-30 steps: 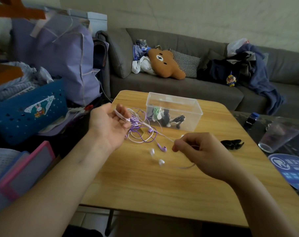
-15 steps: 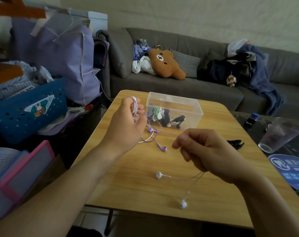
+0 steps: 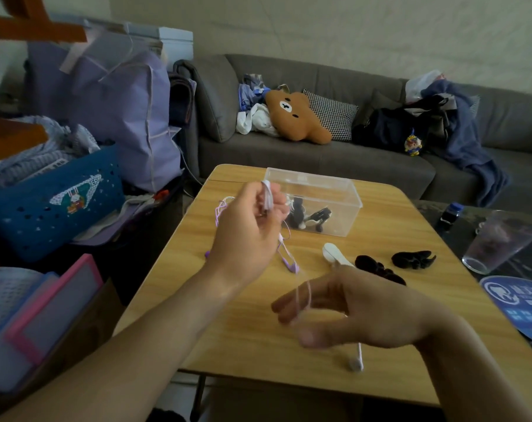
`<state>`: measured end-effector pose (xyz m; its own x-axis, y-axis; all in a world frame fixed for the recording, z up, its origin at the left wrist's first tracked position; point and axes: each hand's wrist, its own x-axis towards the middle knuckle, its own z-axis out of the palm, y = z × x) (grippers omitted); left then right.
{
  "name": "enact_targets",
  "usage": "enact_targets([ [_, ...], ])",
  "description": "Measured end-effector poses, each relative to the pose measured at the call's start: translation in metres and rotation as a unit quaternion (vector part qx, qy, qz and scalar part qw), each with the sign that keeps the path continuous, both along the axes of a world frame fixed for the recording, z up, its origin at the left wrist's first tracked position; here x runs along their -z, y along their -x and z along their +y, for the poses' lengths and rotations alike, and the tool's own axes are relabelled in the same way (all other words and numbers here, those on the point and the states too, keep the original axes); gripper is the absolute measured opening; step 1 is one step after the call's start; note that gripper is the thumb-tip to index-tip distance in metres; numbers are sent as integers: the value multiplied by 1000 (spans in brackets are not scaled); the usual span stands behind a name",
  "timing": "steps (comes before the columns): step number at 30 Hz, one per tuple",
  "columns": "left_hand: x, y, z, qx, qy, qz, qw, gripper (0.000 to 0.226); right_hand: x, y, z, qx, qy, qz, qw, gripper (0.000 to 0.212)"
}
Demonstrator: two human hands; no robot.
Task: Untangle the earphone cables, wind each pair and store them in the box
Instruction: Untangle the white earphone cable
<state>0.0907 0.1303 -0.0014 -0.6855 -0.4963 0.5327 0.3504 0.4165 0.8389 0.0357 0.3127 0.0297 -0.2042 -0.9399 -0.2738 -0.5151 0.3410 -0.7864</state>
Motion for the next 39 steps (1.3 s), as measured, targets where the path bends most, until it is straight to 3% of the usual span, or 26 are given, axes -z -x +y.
enact_targets([
  [3,0,0,9,48,5,-9,999,27,6,-2,-12,188,70,-8,980,63],
  [5,-1,0,11,65,8,-7,998,30,9,-4,-17,253,141,-51,956,59],
  [9,-5,-4,12,94,18,0,995,28,11,-7,-19,281,246,-95,923,38],
  [12,-8,-9,9,109,14,-17,994,25,11,-7,-17,308,250,-106,912,31],
  [18,-1,-13,-4,90,156,-159,971,21,4,-9,-11,294,252,-16,922,32],
  [24,-11,-22,-1,175,126,-238,947,24,8,0,-9,359,308,-9,881,23],
  [28,-12,-23,3,261,45,-283,922,31,11,1,-10,382,295,111,869,16],
  [33,-24,-25,0,353,-200,-266,874,38,14,0,-14,347,274,95,892,21],
  [36,-26,-22,-3,331,-317,-237,857,39,16,-5,-16,300,234,84,921,34],
  [39,-27,-17,-12,283,-436,-155,840,37,16,-6,-17,256,182,80,946,26],
])
